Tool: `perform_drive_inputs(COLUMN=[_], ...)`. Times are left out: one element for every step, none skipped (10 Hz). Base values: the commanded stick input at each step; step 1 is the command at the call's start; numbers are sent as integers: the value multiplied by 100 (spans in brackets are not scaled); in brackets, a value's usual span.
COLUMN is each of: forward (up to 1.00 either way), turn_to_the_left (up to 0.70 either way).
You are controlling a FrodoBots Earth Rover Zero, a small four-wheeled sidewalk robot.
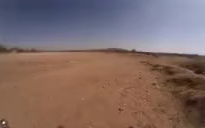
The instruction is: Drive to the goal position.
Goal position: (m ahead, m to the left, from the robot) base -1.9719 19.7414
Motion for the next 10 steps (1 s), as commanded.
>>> perform_drive_inputs(forward=[0, 0, 0, 0, 0, 38, 70, 70, 70, 70], turn_to_the_left=[0, 0, 0, 0, 0, 0, 0, 0, 0, 0])
